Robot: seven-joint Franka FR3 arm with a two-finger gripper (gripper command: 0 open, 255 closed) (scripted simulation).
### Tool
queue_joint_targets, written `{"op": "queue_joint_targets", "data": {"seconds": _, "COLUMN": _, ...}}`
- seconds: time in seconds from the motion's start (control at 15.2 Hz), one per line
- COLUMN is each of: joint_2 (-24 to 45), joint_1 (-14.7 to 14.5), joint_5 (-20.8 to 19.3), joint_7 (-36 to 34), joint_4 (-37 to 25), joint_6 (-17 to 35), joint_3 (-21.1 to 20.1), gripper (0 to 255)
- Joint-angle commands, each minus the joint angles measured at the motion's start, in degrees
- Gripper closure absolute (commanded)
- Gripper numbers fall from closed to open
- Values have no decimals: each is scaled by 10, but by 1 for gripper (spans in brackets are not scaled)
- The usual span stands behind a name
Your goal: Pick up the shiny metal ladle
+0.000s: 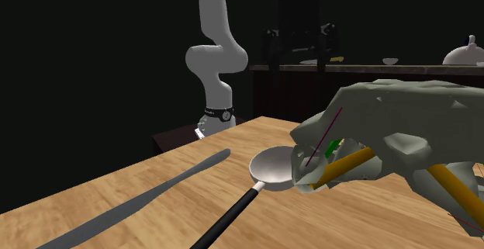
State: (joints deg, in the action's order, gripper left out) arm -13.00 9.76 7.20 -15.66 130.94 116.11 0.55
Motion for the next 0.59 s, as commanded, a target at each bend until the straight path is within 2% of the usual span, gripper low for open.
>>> {"op": "queue_joint_targets", "data": {"seconds": 0.0, "joint_2": 32, "joint_1": 9, "joint_5": -3, "joint_7": -28, "joint_4": -15, "joint_6": 29, "joint_3": 2, "gripper": 0}}
{"op": "queue_joint_targets", "data": {"seconds": 0.53, "joint_2": 152, "joint_1": 42, "joint_5": -15, "joint_7": -125, "joint_4": -95, "joint_6": 112, "joint_3": 28, "gripper": 0}}
